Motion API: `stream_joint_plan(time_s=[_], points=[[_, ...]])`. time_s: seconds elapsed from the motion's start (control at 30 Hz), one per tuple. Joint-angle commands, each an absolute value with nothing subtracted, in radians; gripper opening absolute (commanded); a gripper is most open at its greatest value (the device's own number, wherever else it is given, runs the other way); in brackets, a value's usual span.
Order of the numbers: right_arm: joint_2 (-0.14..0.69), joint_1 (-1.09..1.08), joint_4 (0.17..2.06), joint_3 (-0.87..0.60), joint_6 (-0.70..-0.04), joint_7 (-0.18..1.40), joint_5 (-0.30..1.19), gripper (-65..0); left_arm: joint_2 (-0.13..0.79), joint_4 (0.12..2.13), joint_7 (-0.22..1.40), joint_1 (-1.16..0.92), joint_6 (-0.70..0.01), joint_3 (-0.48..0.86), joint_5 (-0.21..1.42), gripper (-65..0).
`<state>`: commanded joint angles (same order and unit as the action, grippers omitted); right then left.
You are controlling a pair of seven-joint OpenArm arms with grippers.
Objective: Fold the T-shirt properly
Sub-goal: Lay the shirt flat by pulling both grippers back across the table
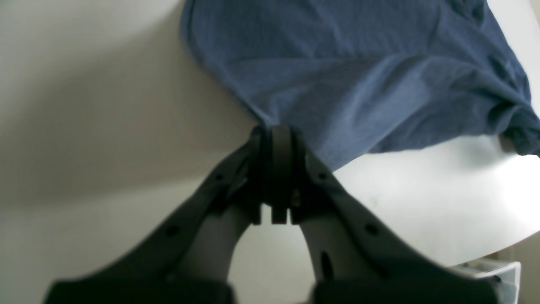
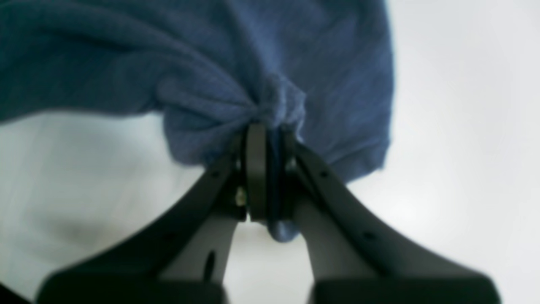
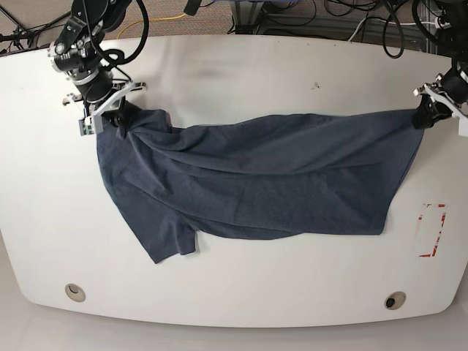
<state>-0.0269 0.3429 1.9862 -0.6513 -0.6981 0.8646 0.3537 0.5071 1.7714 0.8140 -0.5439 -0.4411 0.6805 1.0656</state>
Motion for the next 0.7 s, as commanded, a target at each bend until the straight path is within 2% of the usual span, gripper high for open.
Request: stream_joint_plan(time_s=[0.17,0.3,0.7], points=[[-0.012,0.429,1.975,-0.616,-0.698,0.883,0.400,-65.0,0.506,1.771,0.814,-0.567,-0.529,0.766,0.993,-65.0],[0.010,0.455,1.929,-0.611,-0.698,0.886,0.483,-65.0,0.479,1.773,0.814,-0.562,-0.565,0.834,0.941,-65.0],[0.271,0.426,1.698,-0.608,-0.698,1.118,0.791,-64.8,0.478,1.767,0.814,-0.524,-0.568,0.834,0.931,-65.0]])
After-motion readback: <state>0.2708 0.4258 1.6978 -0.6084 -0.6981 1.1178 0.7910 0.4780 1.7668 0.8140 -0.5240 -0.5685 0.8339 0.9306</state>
